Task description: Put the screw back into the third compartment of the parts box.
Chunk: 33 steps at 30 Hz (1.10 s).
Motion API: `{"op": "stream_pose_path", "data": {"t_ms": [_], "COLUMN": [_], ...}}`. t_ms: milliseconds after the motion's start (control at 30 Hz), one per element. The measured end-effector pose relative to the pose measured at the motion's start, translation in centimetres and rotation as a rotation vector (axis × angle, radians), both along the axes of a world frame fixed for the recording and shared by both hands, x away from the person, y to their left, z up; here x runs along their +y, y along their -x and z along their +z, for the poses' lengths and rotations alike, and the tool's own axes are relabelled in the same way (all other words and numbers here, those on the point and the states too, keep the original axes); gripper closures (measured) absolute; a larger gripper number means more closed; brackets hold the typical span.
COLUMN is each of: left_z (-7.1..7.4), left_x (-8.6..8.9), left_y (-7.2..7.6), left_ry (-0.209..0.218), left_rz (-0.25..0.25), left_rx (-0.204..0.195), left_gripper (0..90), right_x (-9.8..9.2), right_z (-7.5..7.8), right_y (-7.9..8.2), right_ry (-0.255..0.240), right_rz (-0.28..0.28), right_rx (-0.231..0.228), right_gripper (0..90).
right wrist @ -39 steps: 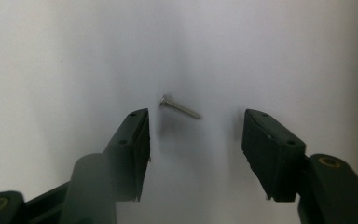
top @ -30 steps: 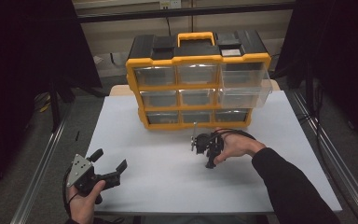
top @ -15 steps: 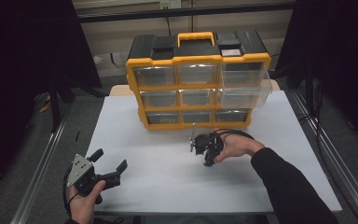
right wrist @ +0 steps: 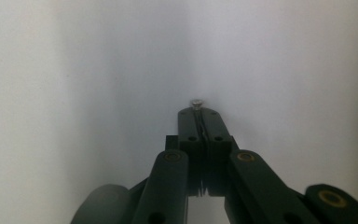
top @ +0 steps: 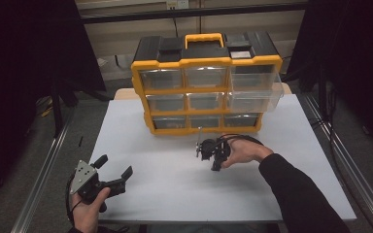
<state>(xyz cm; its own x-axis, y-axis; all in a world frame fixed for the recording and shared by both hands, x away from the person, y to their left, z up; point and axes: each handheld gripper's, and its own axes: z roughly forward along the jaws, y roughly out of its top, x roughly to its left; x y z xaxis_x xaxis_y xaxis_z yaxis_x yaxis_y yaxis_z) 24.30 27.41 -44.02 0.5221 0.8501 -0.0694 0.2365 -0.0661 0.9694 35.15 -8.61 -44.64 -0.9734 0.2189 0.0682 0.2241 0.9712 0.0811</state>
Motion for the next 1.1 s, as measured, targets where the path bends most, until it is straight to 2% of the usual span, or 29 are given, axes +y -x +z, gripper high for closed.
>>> {"op": "stream_pose_path", "data": {"t_ms": [200,367,500,600,633,767,900,933,1067,1100], "left_z": [0.0,0.0,0.0,0.0,0.0,0.0,0.0,0.0,0.0,0.0], "left_x": [0.0,0.0,0.0,0.0,0.0,0.0,0.0,0.0,0.0,0.0], "left_y": [0.0,0.0,0.0,0.0,0.0,0.0,0.0,0.0,0.0,0.0], "left_ry": [0.002,0.001,-0.002,-0.001,-0.001,-0.002,0.000,0.001,0.000,0.000], "left_rz": [0.001,0.001,-0.001,0.001,0.001,0.001,0.000,0.001,0.000,0.000], "left_rx": [0.000,0.000,-0.001,0.000,0.000,-0.001,-0.001,0.000,0.000,-0.001], "left_gripper": [2.3,2.3,2.3,2.3,2.3,2.3,2.3,2.3,2.3,2.3], "right_x": [-0.2,-0.2,-0.4,-0.5,-0.5,-0.1,0.4,0.4,0.6,0.7], "right_z": [0.0,0.4,1.1,1.6,1.8,2.7,3.5,3.8,4.8,5.1], "right_y": [-0.3,-0.3,-0.3,-0.1,-0.1,0.2,0.1,0.2,0.2,0.4], "right_ry": [-0.009,-0.031,-0.064,-0.065,-0.074,-0.084,-0.129,-0.121,-0.148,-0.142], "right_rz": [-0.031,-0.039,-0.063,-0.078,-0.063,-0.064,-0.054,-0.071,-0.052,-0.073], "right_rx": [0.025,0.021,0.030,0.031,0.031,0.028,0.025,0.032,0.020,0.021], "right_gripper": [88.4,88.4,88.4,88.4,88.4,88.4,88.4,88.4,88.4,88.3]}}
